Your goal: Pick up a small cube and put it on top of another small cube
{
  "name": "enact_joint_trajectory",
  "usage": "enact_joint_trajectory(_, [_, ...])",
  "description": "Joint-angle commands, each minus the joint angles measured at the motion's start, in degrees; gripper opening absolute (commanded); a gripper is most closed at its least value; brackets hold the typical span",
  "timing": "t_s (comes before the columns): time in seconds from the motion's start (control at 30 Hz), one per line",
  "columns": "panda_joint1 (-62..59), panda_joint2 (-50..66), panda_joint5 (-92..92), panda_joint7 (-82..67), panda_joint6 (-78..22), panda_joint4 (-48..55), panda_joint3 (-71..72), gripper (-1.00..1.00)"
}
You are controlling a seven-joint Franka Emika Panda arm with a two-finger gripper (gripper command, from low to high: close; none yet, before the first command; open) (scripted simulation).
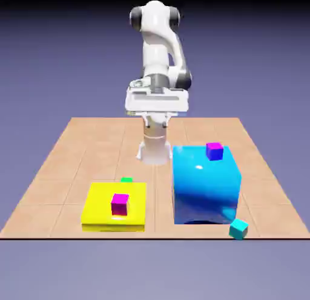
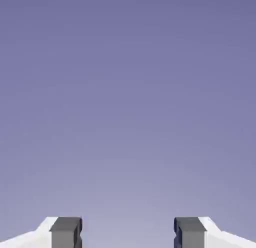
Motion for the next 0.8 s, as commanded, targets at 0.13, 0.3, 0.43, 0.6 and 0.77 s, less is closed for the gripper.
enact_joint_trajectory(0.13, [1.31,9.48,-4.79,-0.05,-9.48,10.39,4.5,0.0])
enact_joint_trajectory(0.3, [2.62,18.95,-9.59,-0.1,-18.96,20.77,8.99,0.0])
enact_joint_trajectory(0.43, [3.67,26.53,-13.42,-0.15,-26.54,29.07,12.59,0.0])
enact_joint_trajectory(0.6, [4.98,36.0,-18.21,-0.2,-36.02,39.46,17.09,0.0])
enact_joint_trajectory(0.77, [6.29,45.47,-23.0,-0.25,-45.5,49.84,21.59,0.0])
